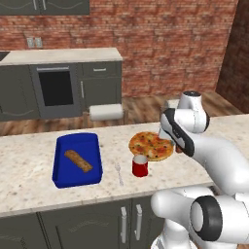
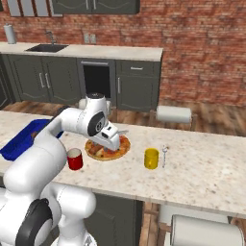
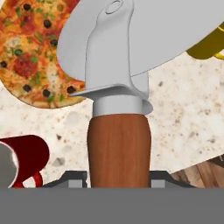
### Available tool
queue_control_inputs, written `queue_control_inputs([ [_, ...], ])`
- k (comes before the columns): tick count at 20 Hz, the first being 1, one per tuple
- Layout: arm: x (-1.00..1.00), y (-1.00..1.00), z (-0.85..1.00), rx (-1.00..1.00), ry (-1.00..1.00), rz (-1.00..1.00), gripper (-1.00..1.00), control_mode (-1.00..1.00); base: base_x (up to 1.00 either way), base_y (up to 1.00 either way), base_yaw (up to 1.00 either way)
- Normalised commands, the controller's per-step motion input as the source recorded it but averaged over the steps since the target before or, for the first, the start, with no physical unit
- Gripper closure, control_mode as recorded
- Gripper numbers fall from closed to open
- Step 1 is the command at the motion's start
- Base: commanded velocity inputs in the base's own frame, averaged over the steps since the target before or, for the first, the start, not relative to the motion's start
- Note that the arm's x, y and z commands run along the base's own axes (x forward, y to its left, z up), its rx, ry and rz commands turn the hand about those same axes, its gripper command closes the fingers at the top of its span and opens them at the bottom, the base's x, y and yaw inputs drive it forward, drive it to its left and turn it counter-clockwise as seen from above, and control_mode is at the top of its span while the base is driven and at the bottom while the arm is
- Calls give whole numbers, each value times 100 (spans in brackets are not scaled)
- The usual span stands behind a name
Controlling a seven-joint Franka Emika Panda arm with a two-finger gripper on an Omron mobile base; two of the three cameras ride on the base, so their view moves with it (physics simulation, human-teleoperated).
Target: Take the pizza cutter from the drawer on the right and place it on the dining counter for cutting.
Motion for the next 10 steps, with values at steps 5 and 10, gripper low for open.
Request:
queue_control_inputs([
  [5,1,-13,-40,0,0,-9,100,-100,0,0,0],
  [10,0,-13,-25,0,0,-2,100,-100,0,0,0],
])
